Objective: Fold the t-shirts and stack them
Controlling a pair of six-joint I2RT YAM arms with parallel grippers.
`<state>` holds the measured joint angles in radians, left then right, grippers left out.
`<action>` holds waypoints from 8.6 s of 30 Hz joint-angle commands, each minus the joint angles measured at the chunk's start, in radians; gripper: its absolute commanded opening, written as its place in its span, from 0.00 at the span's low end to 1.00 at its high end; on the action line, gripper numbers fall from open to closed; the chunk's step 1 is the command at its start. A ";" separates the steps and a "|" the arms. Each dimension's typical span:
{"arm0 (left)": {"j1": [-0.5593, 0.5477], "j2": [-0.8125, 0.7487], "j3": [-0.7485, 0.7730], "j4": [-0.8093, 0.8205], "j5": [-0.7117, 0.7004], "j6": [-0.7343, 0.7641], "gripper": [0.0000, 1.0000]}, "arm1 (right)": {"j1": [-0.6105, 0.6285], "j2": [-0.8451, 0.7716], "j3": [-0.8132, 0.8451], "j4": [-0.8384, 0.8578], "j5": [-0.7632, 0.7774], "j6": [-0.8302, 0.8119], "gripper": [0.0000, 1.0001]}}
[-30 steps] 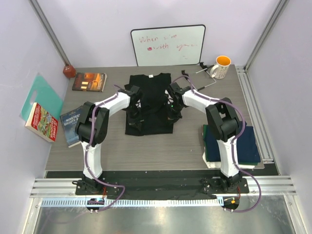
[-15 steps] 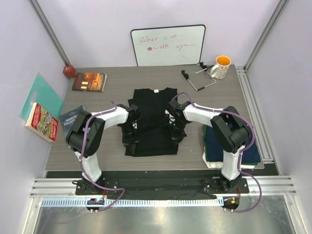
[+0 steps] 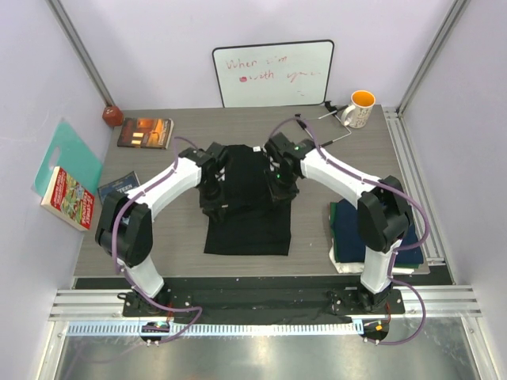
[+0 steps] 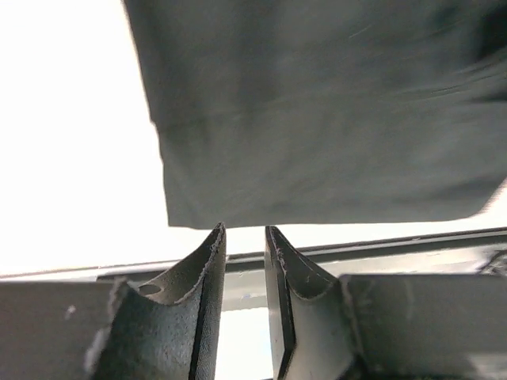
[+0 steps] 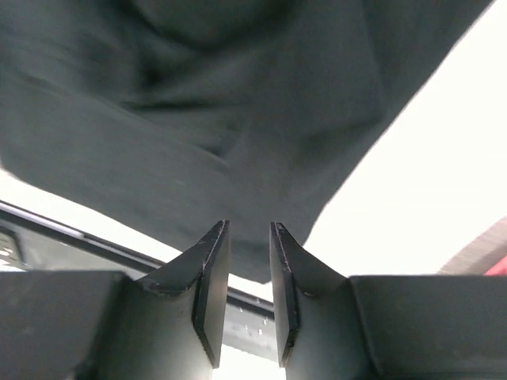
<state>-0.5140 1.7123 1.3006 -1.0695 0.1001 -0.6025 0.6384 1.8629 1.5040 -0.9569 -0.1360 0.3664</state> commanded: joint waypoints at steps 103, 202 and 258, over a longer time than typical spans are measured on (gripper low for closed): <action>-0.092 0.047 -0.188 0.273 -0.155 -0.106 0.00 | 0.124 0.148 -0.002 0.303 0.111 -0.003 0.01; 0.255 0.451 0.470 0.170 0.054 0.119 0.24 | -0.040 -0.128 -0.112 0.205 0.319 0.111 0.22; 0.304 0.285 -0.244 0.428 0.435 0.129 0.41 | -0.054 -0.084 -0.699 0.580 -0.220 0.120 0.41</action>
<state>-0.1699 1.9205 1.1088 -0.7063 0.6476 -0.5003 0.5739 1.6772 0.8570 -0.3771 -0.4564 0.5335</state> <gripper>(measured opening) 0.434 0.436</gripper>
